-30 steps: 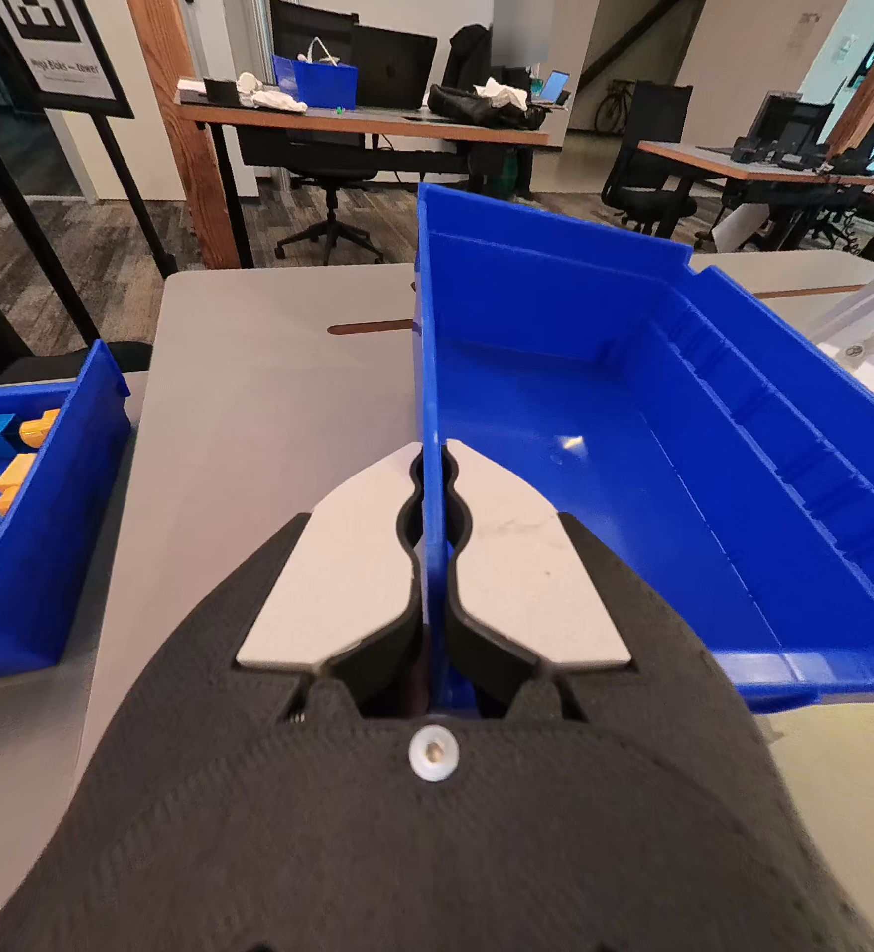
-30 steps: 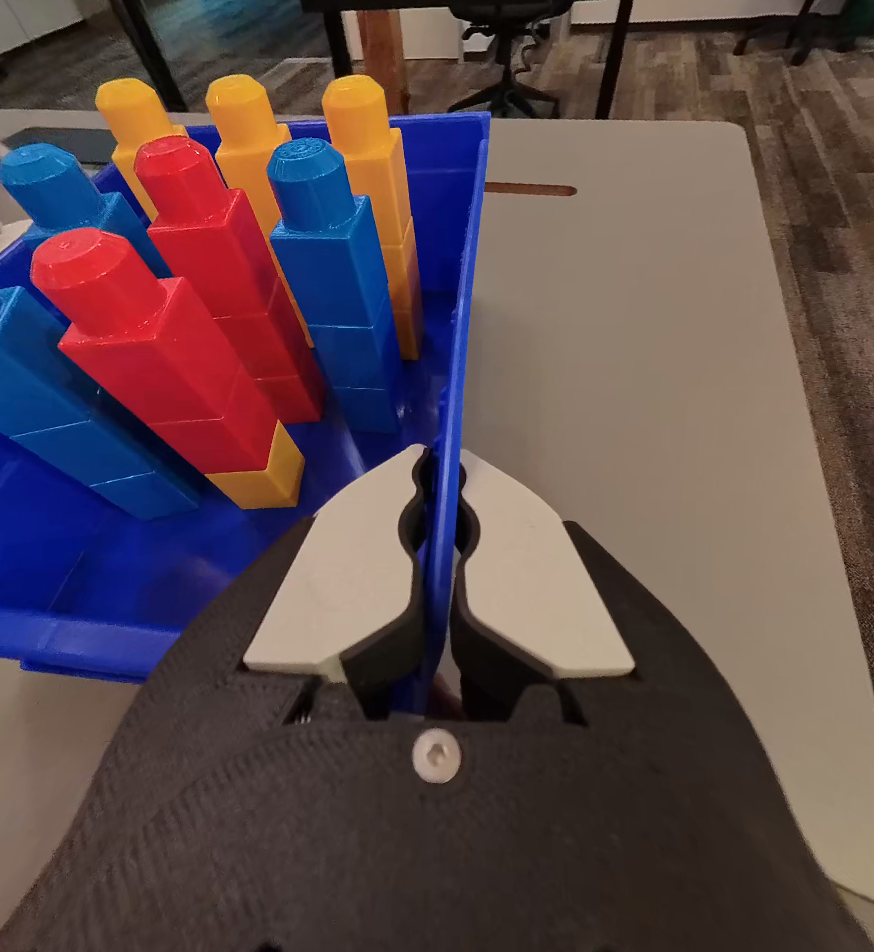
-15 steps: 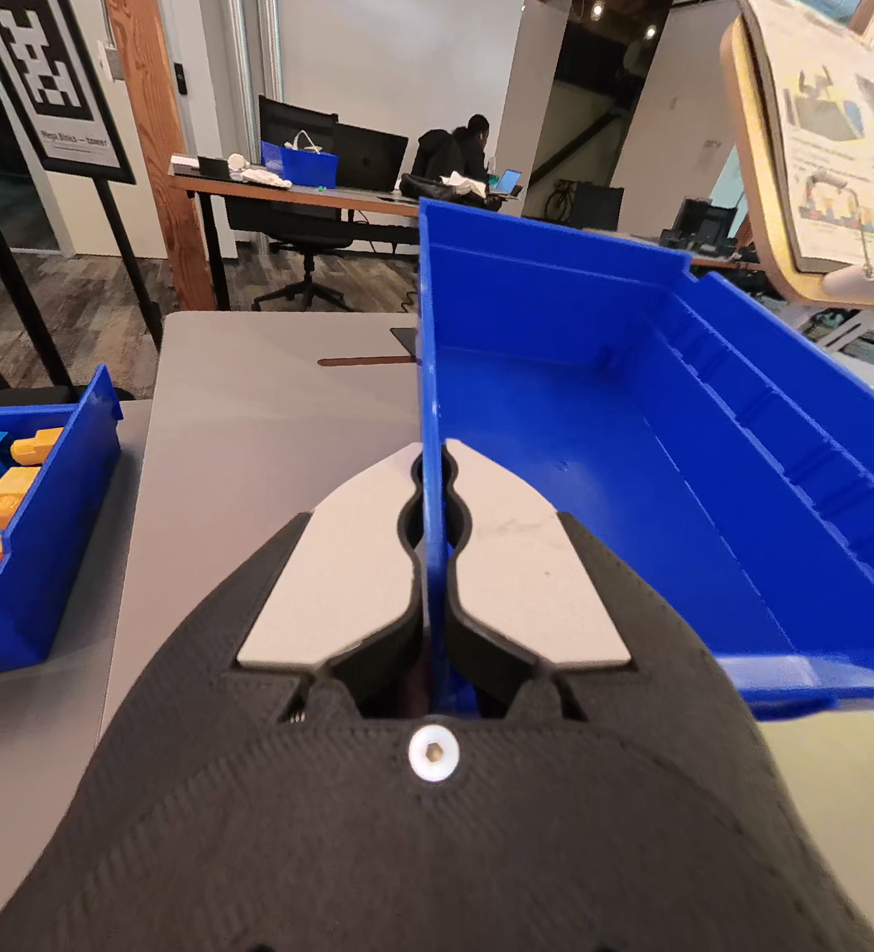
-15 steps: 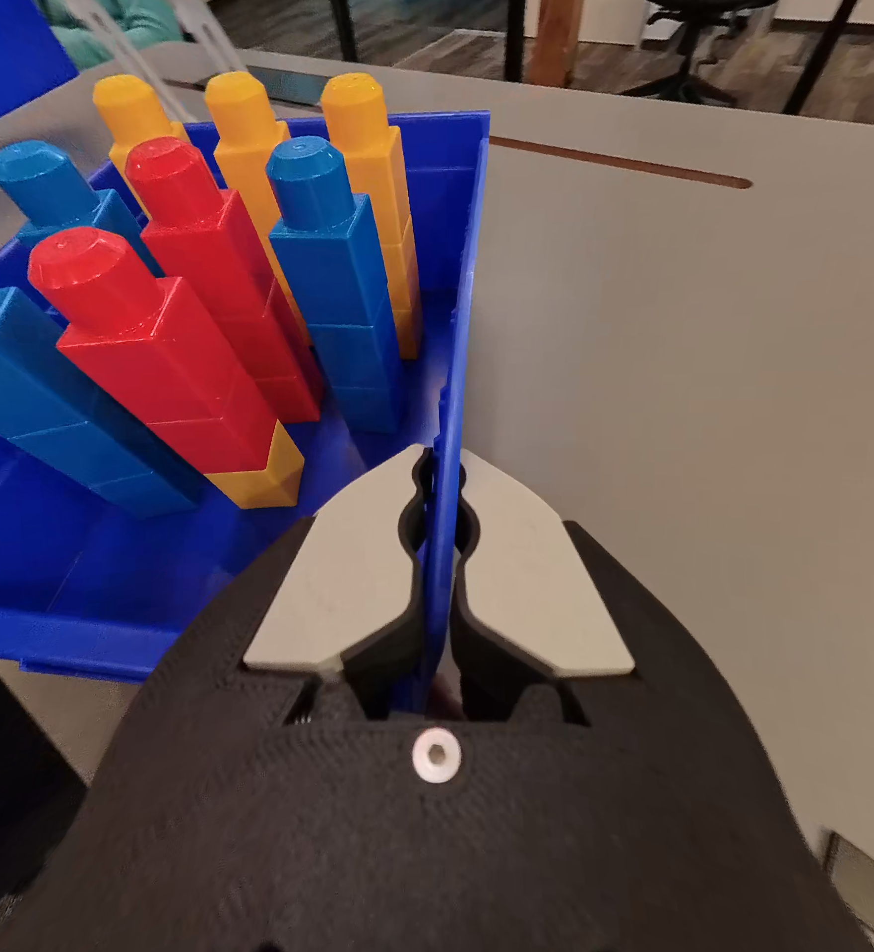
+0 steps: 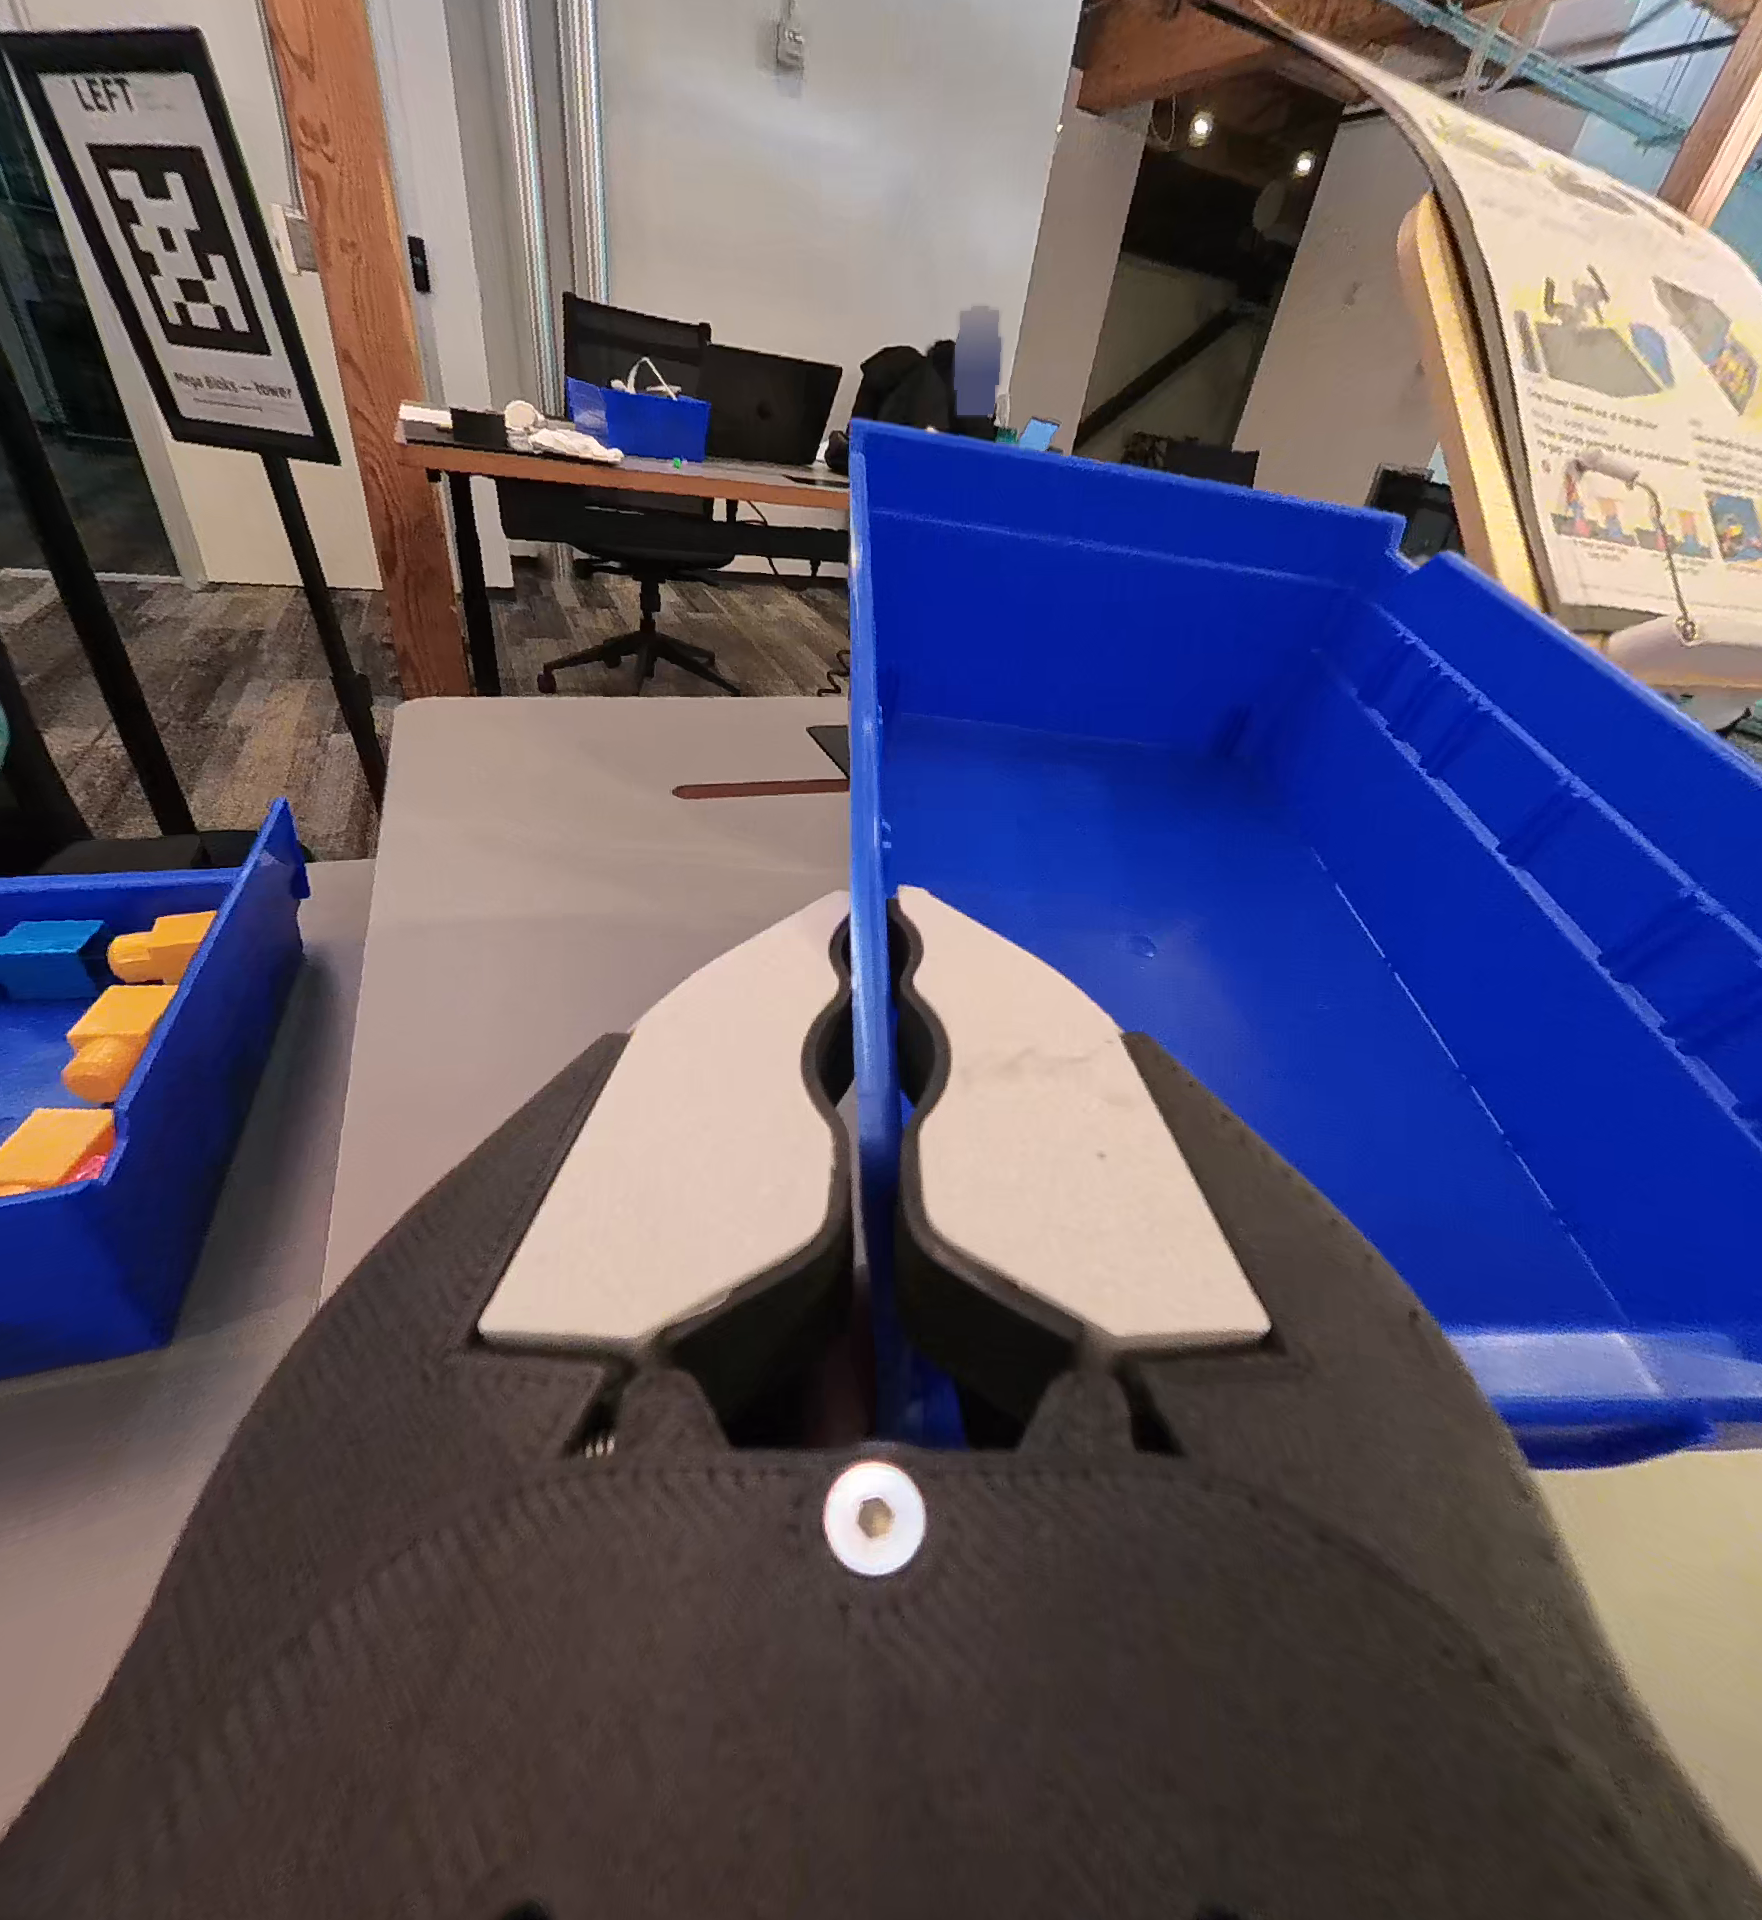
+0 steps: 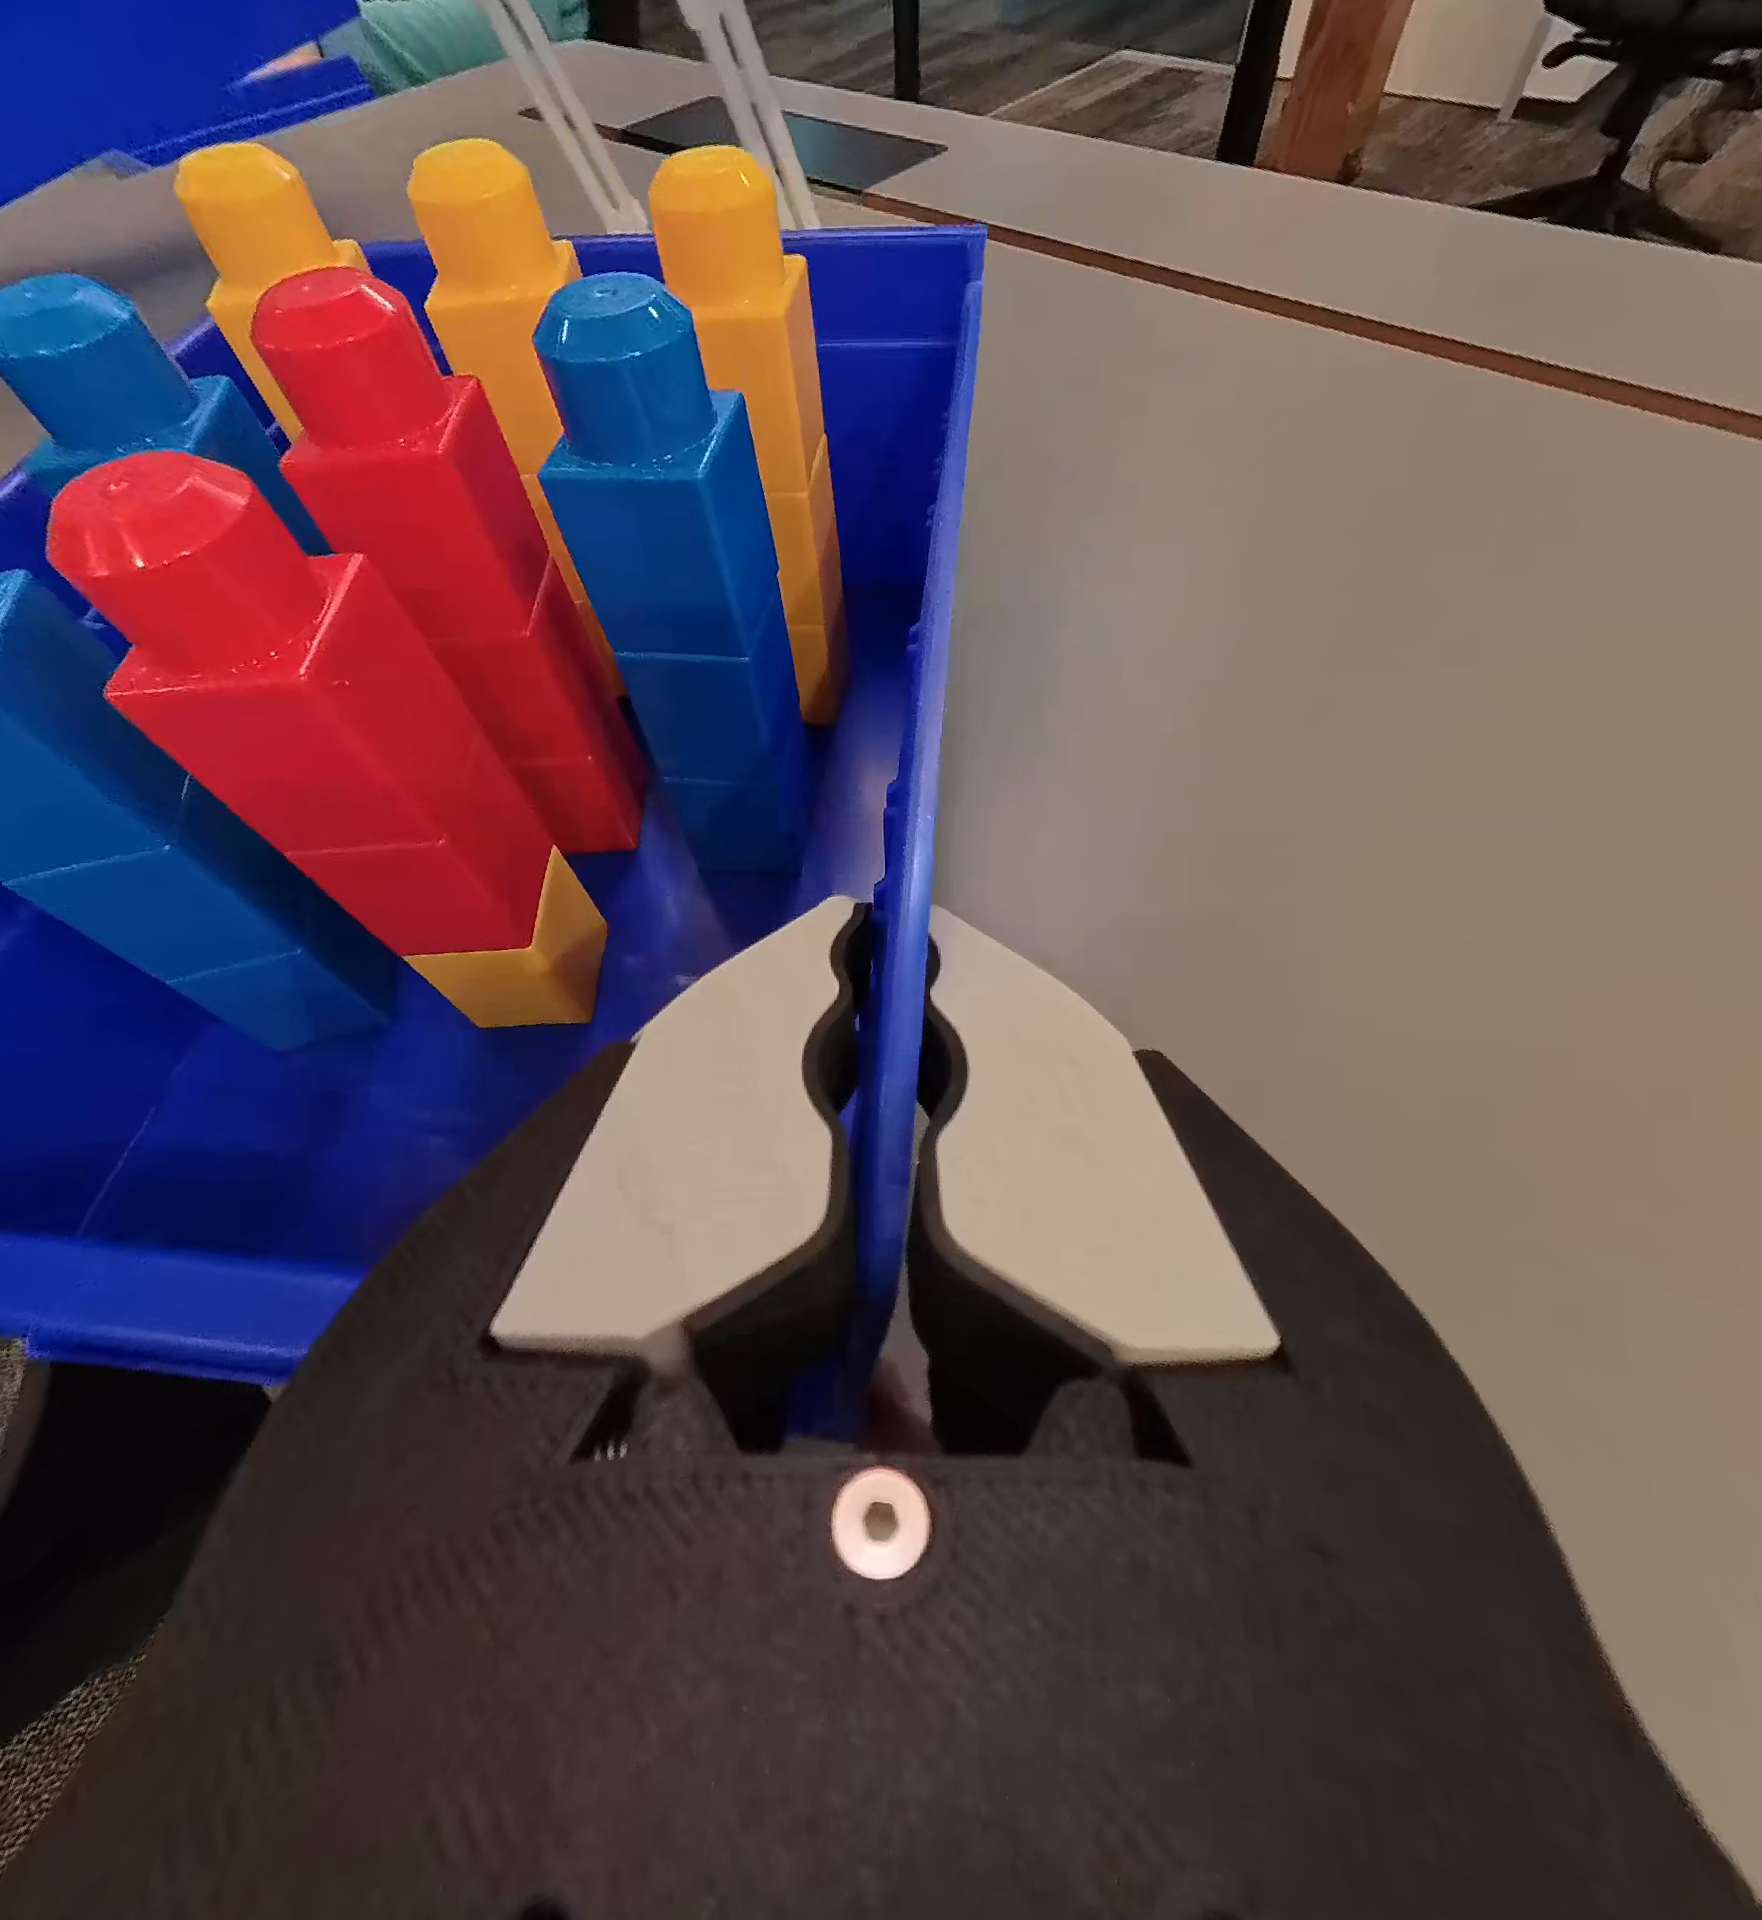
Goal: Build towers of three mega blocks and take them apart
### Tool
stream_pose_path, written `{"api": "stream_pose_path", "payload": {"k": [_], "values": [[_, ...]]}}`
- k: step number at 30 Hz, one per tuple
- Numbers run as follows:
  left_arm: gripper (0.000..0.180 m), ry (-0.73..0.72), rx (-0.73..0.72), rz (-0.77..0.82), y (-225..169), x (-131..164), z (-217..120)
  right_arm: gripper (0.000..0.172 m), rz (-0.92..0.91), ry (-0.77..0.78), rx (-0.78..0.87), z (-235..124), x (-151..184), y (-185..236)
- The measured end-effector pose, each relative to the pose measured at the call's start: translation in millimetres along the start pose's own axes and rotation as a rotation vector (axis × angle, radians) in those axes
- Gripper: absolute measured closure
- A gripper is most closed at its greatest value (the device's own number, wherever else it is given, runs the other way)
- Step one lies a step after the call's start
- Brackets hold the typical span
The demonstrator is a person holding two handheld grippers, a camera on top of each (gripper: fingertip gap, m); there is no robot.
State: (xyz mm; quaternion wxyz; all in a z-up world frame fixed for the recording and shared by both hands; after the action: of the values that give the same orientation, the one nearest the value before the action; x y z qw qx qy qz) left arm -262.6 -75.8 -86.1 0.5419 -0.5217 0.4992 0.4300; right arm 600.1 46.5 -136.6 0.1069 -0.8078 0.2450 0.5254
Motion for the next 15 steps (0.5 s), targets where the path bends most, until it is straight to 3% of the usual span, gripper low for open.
{"api": "stream_pose_path", "payload": {"k": [15], "values": [[0.179, -0.044, -0.034, -0.002, 8.3, -17.3, -21.6, 0.166, -0.035, 0.011, -0.043, 51.6, -19.1, 56.0]]}}
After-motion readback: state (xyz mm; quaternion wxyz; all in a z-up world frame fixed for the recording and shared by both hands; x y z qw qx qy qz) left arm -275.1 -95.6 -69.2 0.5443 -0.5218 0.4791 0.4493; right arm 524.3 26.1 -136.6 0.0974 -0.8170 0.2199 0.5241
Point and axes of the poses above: each gripper's, where its closed fingertips meet, z out along the fingers, x out of its underside, y = z × x across the jaws, the point moved 4 cm from there along -z, back along the fingers, and after that the axes turned 4 degrees about -x, right-handed, at the moved point
